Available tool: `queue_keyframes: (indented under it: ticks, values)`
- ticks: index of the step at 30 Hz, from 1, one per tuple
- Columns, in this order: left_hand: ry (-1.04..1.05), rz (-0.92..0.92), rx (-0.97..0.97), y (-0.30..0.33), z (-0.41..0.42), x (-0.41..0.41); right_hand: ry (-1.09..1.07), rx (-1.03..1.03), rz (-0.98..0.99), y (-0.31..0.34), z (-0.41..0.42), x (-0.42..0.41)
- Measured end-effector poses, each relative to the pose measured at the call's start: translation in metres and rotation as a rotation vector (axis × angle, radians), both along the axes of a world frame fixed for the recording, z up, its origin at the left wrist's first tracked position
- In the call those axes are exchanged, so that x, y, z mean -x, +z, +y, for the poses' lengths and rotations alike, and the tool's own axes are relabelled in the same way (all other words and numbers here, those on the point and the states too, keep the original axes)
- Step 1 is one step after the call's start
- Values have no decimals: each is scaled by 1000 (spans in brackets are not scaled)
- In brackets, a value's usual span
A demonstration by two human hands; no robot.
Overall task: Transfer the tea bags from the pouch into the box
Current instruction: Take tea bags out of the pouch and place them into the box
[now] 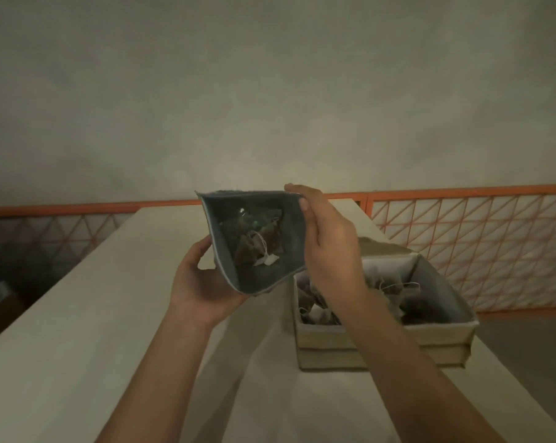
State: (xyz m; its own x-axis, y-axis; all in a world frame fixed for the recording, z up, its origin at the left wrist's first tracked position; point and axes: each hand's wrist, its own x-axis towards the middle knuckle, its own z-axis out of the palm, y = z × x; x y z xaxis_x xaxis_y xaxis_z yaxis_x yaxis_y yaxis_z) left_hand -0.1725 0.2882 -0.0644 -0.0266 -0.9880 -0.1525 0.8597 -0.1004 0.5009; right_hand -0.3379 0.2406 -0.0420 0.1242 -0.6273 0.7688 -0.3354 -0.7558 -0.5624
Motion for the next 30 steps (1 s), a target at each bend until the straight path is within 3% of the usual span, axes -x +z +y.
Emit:
queue_keyframes:
  ticks: [3, 8, 11, 17, 24, 30]
  values:
    - [64, 37, -99, -1, 16, -21, -39, 57, 154, -4, 7, -2]
    - [-28, -182, -75, -2, 37, -20, 62, 102, 307, -13, 22, -14]
    - [-34, -216, -122, -7, 45, -25, 88, 139, 370, -14, 25, -16]
    - [71, -228, -248, -9, 49, -36, 21, 50, 181, -18, 30, -22]
    - [100, -266, -306, 2, 50, -16, 43, 89, 155, -33, 34, -40]
    - [161, -167, -221, 12, 52, -27, 107, 351, 36, -22, 46, -38]
